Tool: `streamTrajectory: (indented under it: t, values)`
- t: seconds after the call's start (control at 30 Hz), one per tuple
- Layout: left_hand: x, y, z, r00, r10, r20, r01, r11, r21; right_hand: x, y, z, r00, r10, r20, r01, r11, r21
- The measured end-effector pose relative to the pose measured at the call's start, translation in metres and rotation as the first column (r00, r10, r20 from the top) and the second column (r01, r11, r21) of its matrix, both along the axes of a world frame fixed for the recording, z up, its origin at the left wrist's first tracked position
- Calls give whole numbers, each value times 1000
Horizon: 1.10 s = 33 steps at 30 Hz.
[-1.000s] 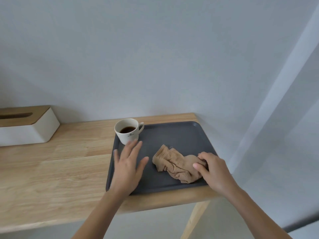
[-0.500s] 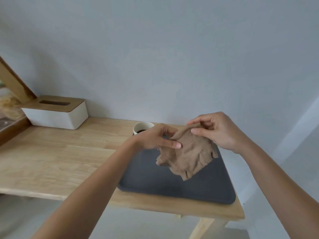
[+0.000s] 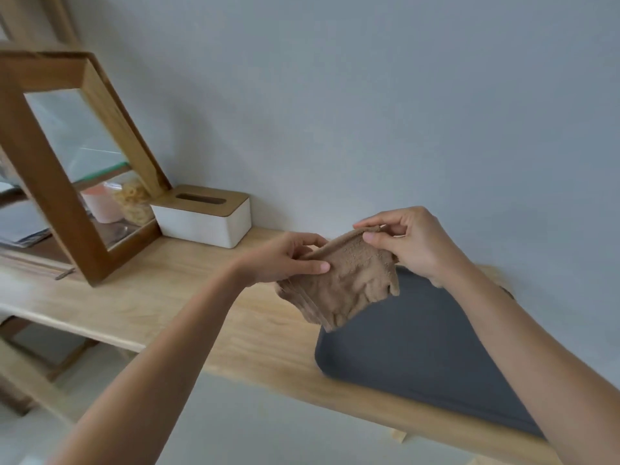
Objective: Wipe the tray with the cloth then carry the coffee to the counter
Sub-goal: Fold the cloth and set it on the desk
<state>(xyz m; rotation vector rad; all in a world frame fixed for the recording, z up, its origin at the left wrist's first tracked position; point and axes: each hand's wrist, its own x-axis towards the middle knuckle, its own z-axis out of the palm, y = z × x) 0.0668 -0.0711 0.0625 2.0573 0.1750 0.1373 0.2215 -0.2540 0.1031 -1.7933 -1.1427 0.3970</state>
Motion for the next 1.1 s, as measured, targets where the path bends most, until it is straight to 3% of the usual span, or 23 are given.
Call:
streamTrajectory:
  t: [0.1, 0.23, 0.33, 0.4, 0.47, 0.5, 0.57, 0.63, 0.73, 0.9, 0.97, 1.0, 1.03, 1.1]
  values:
    - [-31, 34, 4, 995, -19, -94, 23, 999, 48, -25, 28, -18, 974, 64, -217, -67, 998, -7]
    - [-59, 79, -3, 964, -52, -259, 25, 994, -107, -57, 59, -50, 840, 70, -538, -74, 997, 15]
    - [-59, 103, -24, 928, 15, -372, -24, 999, -21, -73, 77, -80, 791, -8, -611, -23, 999, -43]
    - [-54, 116, -45, 911, 153, -382, -59, 968, 245, -82, 87, -104, 889, -123, -440, 51, 984, -171]
    - [-51, 121, -67, 905, 318, -284, -93, 798, 595, -88, 92, -125, 982, -177, -69, 148, 939, -311]
    - [-52, 118, -77, 906, 363, -217, -119, 711, 693, -90, 92, -132, 987, -141, 79, 160, 923, -351]
    - [-60, 99, -90, 915, 376, -149, -144, 646, 749, -94, 87, -139, 968, 23, 250, 86, 906, -415]
    - [-71, 84, -105, 923, 299, -244, -21, 670, 742, -95, 86, -145, 909, 199, 366, 29, 846, -532]
    - [-85, 84, -126, 886, 220, -409, 124, 737, 665, -97, 85, -157, 895, 260, 364, 30, 778, -628]
    - [-84, 104, -123, 876, 139, -461, 207, 756, 621, -105, 78, -159, 900, 246, 359, 31, 786, -618]
    - [-76, 109, -118, 875, 130, -466, 214, 759, 614, -99, 72, -156, 936, 90, 341, 80, 887, -455]
    - [-70, 110, -113, 888, 134, -440, 191, 763, 618, -91, 66, -154, 944, -65, 322, 167, 938, -303]
    - [-62, 110, -106, 913, 140, -384, 142, 772, 620, -79, 60, -151, 925, -244, 290, 295, 944, -146]
    - [-37, 100, -91, 971, 142, -194, -3, 813, 582, -48, 47, -147, 823, -534, 193, 534, 843, 54]
